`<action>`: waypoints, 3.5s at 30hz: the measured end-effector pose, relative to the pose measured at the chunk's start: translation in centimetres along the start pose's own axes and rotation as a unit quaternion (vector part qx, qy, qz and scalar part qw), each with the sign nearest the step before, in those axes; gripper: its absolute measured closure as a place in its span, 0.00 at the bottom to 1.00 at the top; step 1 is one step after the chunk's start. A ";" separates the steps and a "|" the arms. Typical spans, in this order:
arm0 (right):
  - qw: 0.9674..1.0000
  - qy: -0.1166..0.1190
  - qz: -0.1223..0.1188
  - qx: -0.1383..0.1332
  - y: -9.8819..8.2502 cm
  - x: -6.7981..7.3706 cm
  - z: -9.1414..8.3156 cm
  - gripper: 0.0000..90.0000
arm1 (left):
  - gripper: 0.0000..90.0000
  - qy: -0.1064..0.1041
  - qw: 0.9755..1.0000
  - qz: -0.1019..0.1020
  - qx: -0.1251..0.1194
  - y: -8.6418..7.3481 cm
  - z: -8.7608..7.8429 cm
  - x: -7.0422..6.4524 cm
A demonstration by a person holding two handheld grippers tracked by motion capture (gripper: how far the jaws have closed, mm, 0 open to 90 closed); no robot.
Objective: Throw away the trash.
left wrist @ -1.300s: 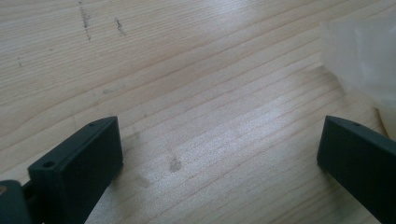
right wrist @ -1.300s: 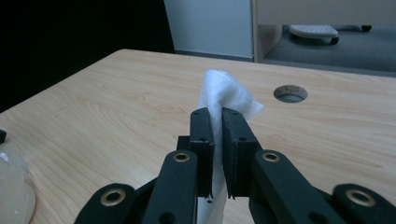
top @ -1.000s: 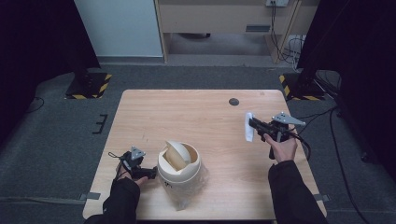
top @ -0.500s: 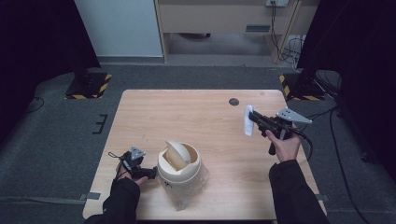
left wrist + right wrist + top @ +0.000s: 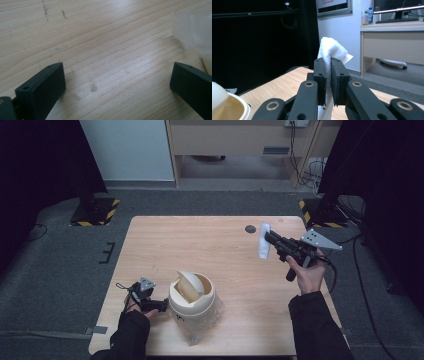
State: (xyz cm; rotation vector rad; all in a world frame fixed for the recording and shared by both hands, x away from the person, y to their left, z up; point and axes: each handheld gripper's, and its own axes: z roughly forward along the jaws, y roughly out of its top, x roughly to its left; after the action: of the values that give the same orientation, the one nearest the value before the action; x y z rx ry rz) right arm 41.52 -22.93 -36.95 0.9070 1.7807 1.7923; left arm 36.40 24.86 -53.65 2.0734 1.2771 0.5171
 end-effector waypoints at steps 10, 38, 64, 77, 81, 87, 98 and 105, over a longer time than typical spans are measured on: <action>0.999 0.025 -0.009 -0.020 1.2 1.7 0.1 0.93 | 0.00 0.000 1.000 0.000 0.000 0.0 0.0 0.0; 0.995 0.095 -0.014 -0.023 1.3 5.8 2.2 0.93 | 0.00 0.000 1.000 0.000 0.000 0.0 0.0 0.0; 0.991 0.127 -0.017 -0.025 1.6 8.1 4.4 0.93 | 0.00 0.000 1.000 0.000 0.000 0.0 0.0 0.0; 0.988 0.153 -0.012 -0.016 0.6 10.2 6.0 0.93 | 0.00 0.000 1.000 0.000 0.000 0.0 0.0 0.0; 0.988 0.155 -0.010 -0.010 -0.4 11.0 6.3 0.93 | 0.00 0.000 1.000 0.000 0.000 0.0 0.0 0.0; 0.987 0.156 -0.020 0.004 -2.4 12.3 6.9 0.93 | 0.00 0.000 1.000 0.000 0.000 0.0 0.0 0.0; 0.987 0.156 -0.032 0.030 -4.9 13.6 7.3 0.93 | 0.00 0.000 1.000 0.000 0.000 0.0 0.0 0.0; 0.987 0.151 -0.023 0.048 -6.0 14.1 6.7 0.88 | 0.00 0.000 1.000 0.000 0.000 0.0 0.0 0.0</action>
State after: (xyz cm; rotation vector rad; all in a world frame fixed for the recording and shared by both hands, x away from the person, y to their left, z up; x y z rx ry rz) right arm 35.97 -7.79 -41.30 0.6488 2.0705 1.9108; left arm 36.40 24.85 -53.65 2.0741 1.2769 0.5175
